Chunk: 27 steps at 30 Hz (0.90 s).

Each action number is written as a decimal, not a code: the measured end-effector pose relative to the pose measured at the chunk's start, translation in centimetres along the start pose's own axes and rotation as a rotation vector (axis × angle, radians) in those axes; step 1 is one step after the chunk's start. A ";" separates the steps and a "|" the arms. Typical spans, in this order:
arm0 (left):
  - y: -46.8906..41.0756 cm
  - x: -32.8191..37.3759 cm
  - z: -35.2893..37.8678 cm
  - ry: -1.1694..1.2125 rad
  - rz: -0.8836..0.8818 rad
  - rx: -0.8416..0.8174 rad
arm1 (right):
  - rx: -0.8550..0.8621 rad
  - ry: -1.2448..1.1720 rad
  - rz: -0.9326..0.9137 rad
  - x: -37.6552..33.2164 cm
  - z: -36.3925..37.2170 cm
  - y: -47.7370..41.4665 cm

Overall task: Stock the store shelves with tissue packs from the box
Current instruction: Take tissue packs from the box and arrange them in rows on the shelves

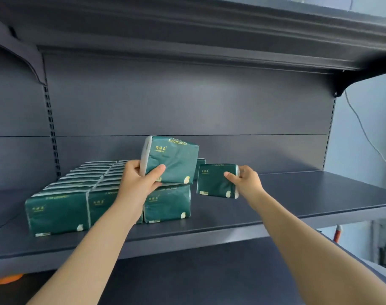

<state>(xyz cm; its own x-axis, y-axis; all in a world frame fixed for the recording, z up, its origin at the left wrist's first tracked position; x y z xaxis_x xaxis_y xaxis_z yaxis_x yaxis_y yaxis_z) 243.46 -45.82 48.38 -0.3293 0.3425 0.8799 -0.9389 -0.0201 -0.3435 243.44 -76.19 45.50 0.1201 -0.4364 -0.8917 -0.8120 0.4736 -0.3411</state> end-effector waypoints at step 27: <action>-10.9 -1.2 2.9 0.020 0.069 0.076 | -0.207 0.550 -0.234 5.7 13.6 -15.9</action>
<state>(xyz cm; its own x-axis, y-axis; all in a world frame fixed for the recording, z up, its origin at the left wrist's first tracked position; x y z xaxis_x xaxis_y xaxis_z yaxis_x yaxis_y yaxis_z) 253.86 -48.72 51.99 -0.3919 0.3567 0.8480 -0.9193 -0.1154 -0.3763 264.87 -75.82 41.76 0.0419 -0.8659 -0.4984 -0.9000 0.1839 -0.3952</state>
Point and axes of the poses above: each hand's wrist, its own y-axis away from the middle knuckle, its own z-axis out of the palm, x = y × z, the point moved 8 cm from there along -y, towards the middle knuckle, and after that the axes turned 5 degrees about y, right-handed, at the moved point
